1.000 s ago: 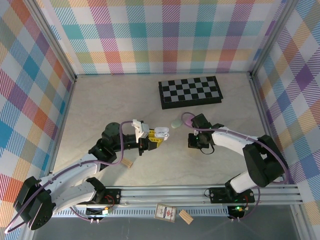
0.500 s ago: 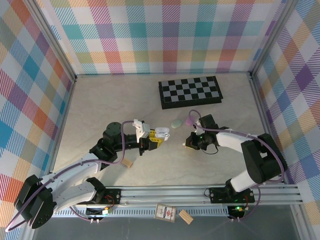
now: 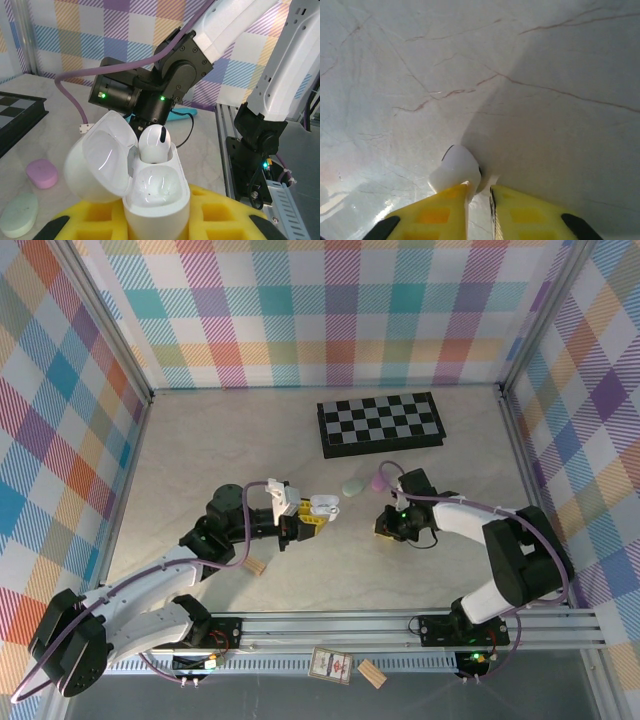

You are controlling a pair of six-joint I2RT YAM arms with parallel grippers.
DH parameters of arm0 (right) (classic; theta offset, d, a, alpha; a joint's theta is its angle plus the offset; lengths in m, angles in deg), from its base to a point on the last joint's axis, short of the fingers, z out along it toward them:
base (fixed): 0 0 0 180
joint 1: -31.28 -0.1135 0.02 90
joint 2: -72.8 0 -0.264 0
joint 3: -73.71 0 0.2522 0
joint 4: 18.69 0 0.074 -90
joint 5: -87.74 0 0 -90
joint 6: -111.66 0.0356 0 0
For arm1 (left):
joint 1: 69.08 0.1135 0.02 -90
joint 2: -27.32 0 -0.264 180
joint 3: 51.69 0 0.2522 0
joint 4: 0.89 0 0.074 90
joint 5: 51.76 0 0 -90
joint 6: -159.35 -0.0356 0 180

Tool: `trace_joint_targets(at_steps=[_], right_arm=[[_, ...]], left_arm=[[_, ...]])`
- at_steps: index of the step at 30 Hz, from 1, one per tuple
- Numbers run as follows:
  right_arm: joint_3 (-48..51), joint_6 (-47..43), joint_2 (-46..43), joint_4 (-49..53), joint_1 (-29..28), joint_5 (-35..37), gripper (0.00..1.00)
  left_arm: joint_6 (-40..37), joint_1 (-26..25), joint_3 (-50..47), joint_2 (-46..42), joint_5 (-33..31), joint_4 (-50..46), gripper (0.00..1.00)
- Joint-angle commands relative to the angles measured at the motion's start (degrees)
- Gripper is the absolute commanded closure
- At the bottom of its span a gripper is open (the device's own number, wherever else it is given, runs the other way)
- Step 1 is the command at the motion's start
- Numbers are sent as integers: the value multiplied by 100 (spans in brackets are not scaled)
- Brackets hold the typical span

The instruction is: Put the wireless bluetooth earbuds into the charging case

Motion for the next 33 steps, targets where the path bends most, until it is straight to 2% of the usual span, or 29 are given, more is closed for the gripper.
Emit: trace_joint_targets(at_steps=[1, 5, 8, 11, 13, 23, 30, 33], right_arm=[[75, -100, -99, 751, 38, 863, 78], [-82, -178, -298, 1111, 44, 1200, 77], [-138, -314, -506, 1039, 31, 1108, 76], [-288, -469, -647, 977, -23, 865, 70], [-523, -592, -584, 1138, -159, 991, 67], [-2254, -711, 833, 2736, -971, 2196, 52], [-3031, -395, 1765, 3322, -1208, 2319, 54], [-3145, -277, 1987, 3384, -1225, 2312, 60]], left_arm=[[-51, 55, 98, 46, 158, 318, 97], [-49, 55, 107, 87, 167, 339, 97], [-55, 56, 115, 114, 176, 362, 96], [-58, 58, 111, 122, 157, 370, 97], [-59, 61, 77, 100, 125, 396, 96], [-158, 64, -105, -320, -3, 127, 96], [-263, 64, -201, -550, -96, -20, 97], [-287, 64, -210, -569, -114, -57, 96]])
